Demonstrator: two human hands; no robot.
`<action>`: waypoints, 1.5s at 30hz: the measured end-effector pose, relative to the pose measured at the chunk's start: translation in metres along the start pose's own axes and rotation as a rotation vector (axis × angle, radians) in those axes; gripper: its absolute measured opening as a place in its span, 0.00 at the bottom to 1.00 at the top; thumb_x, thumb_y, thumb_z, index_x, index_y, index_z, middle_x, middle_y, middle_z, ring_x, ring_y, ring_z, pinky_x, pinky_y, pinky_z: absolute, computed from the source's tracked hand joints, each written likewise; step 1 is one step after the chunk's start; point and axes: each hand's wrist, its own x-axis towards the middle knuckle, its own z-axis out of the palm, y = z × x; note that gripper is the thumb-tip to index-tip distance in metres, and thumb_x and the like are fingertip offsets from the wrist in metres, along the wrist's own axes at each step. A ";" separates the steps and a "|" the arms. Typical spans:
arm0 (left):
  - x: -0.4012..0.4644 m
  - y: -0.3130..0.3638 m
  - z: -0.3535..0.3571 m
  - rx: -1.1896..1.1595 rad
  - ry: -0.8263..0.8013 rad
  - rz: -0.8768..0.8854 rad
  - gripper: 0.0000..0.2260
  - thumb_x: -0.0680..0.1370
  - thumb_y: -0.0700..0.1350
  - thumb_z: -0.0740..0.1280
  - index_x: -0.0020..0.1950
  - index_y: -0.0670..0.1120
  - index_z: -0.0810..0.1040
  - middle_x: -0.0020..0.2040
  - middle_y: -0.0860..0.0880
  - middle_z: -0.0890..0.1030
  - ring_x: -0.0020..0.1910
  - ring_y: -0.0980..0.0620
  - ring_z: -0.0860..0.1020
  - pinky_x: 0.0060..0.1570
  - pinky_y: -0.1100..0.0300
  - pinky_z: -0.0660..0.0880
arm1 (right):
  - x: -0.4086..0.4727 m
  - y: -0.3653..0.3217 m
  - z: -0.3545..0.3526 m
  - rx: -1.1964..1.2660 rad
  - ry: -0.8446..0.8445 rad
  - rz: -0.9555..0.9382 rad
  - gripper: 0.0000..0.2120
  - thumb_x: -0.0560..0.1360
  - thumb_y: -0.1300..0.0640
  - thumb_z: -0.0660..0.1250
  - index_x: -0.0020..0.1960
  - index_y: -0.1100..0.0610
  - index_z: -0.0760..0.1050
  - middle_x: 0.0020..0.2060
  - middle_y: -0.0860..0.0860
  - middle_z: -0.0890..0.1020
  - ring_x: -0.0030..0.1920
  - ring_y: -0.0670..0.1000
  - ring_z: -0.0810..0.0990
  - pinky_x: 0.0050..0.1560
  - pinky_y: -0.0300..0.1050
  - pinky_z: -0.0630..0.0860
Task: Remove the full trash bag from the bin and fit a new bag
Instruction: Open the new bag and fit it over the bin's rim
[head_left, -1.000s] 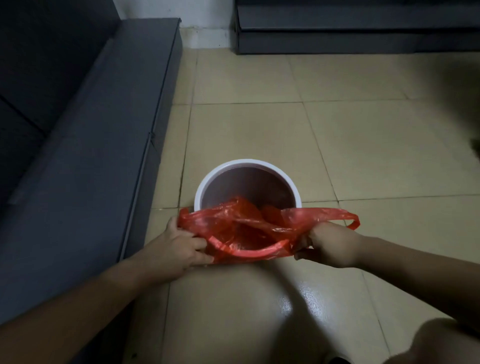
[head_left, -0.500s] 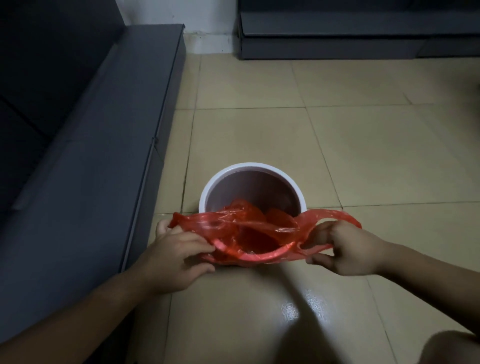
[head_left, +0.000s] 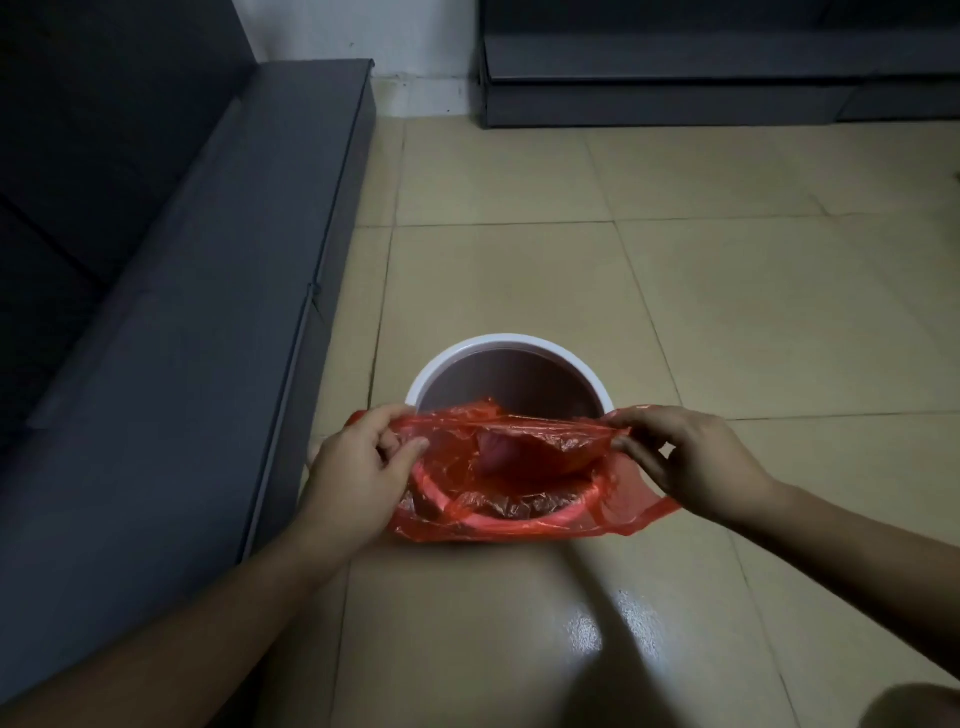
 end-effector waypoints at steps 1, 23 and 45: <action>0.002 -0.002 0.003 -0.012 0.004 -0.019 0.06 0.75 0.48 0.73 0.51 0.56 0.81 0.30 0.56 0.78 0.31 0.59 0.76 0.42 0.54 0.77 | 0.003 0.002 0.003 -0.005 0.015 0.036 0.07 0.74 0.55 0.73 0.52 0.52 0.83 0.42 0.46 0.86 0.36 0.32 0.77 0.42 0.22 0.68; 0.022 0.019 -0.012 0.289 0.141 0.235 0.10 0.74 0.51 0.69 0.55 0.56 0.82 0.44 0.59 0.80 0.52 0.54 0.76 0.50 0.54 0.56 | 0.047 0.005 0.001 -0.076 0.074 0.119 0.14 0.71 0.47 0.75 0.55 0.49 0.82 0.40 0.46 0.79 0.40 0.42 0.76 0.45 0.45 0.75; 0.141 0.016 0.024 0.479 -0.112 -0.078 0.07 0.79 0.54 0.65 0.44 0.56 0.80 0.45 0.57 0.78 0.59 0.50 0.73 0.61 0.38 0.57 | 0.106 0.043 0.022 -0.180 -0.095 0.331 0.10 0.77 0.43 0.65 0.45 0.47 0.82 0.44 0.43 0.85 0.49 0.45 0.80 0.49 0.49 0.58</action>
